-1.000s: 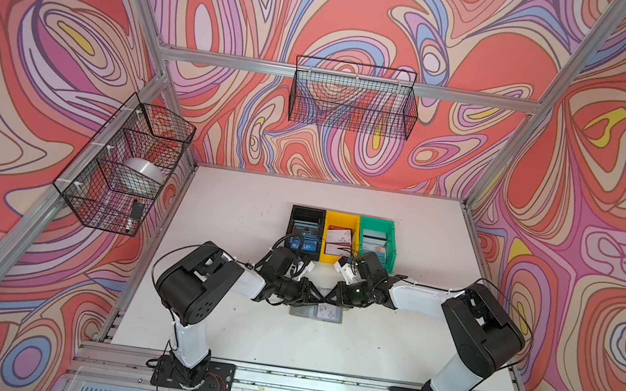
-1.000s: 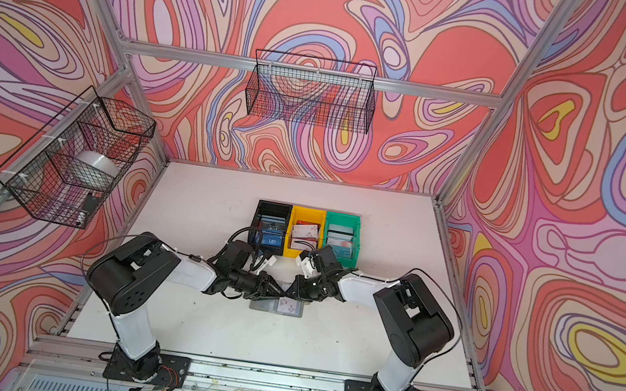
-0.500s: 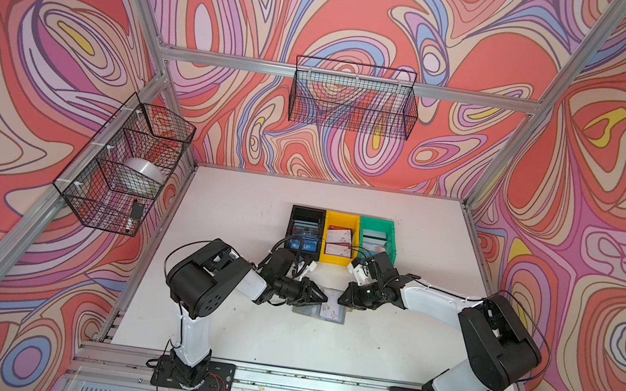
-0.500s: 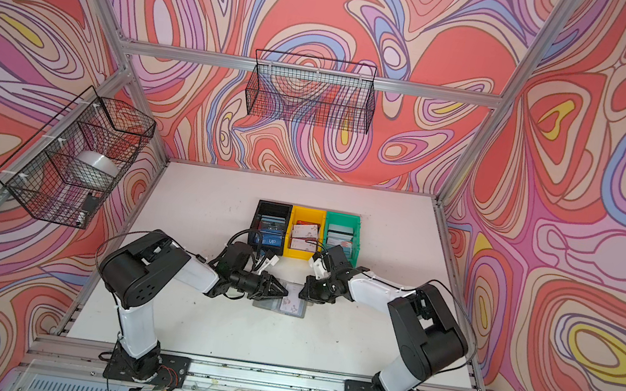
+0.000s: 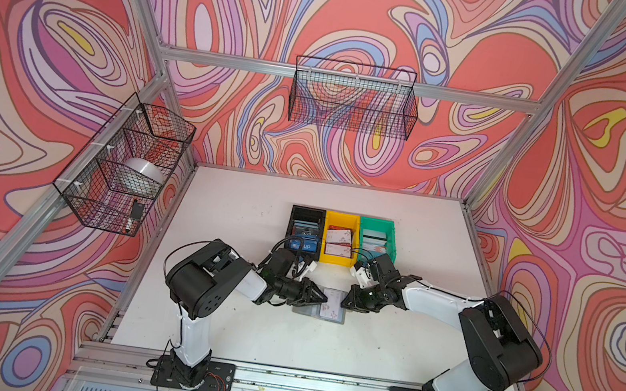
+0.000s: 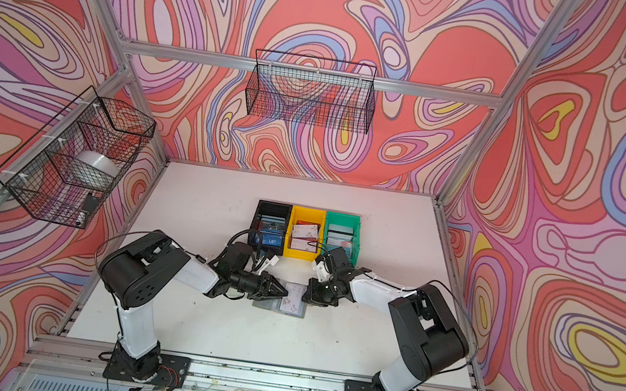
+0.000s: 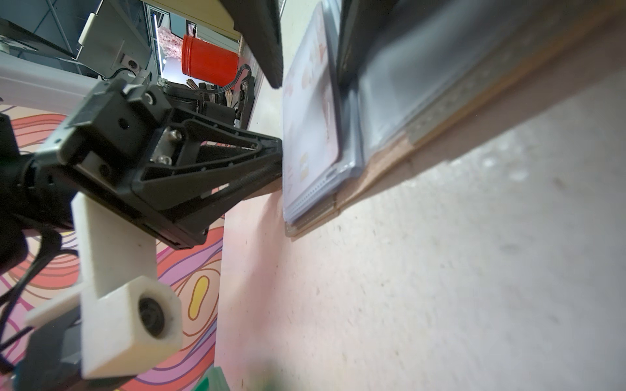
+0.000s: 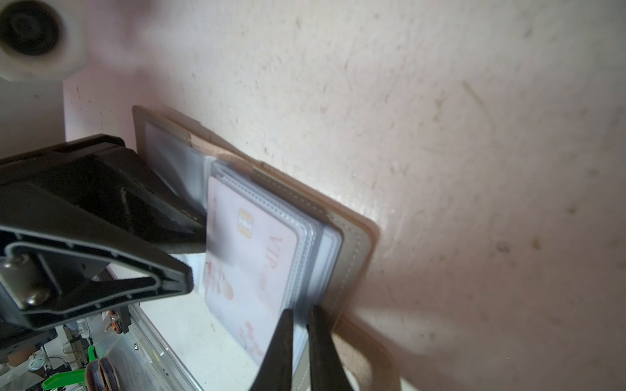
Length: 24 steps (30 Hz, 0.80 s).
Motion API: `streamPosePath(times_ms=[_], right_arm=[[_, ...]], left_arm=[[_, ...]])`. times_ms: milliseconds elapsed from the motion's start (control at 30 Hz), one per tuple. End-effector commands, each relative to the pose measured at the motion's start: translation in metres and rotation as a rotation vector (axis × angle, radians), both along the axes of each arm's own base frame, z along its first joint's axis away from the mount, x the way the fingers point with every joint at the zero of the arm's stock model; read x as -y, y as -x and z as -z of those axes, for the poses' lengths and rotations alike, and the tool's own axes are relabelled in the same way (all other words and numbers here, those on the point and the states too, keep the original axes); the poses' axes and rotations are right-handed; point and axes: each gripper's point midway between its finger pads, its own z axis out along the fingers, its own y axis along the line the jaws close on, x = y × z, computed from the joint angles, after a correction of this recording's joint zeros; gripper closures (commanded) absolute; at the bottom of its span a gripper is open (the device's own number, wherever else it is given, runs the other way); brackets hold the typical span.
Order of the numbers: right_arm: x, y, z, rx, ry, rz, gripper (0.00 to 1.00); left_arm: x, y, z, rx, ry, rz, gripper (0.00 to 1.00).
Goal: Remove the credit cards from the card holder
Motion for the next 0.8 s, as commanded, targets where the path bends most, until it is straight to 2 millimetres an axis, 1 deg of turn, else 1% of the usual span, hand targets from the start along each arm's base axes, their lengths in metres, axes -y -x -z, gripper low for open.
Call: streamPosePath(times_ms=[0, 267, 533, 700, 767], right_arm=[[-0.004, -0.001, 0.007, -0.013, -0.004, -0.007, 0.86], [-0.017, 0.0, 0.014, -0.031, -0.002, -0.036, 0.87], [-0.014, 0.002, 0.018, -0.038, 0.013, -0.023, 0.87], [-0.011, 0.005, 0.02, -0.043, 0.022, -0.021, 0.87], [-0.01, 0.006, 0.02, -0.046, 0.024, -0.021, 0.87]], left_arm=[[-0.036, 0.022, 0.069, -0.154, -0.267, -0.097, 0.69], [-0.036, 0.023, 0.071, -0.163, -0.268, -0.096, 0.71], [-0.038, 0.027, 0.071, -0.167, -0.269, -0.096, 0.78], [-0.039, 0.027, 0.067, -0.165, -0.254, -0.107, 0.77], [-0.038, 0.024, 0.063, -0.158, -0.24, -0.113, 0.77]])
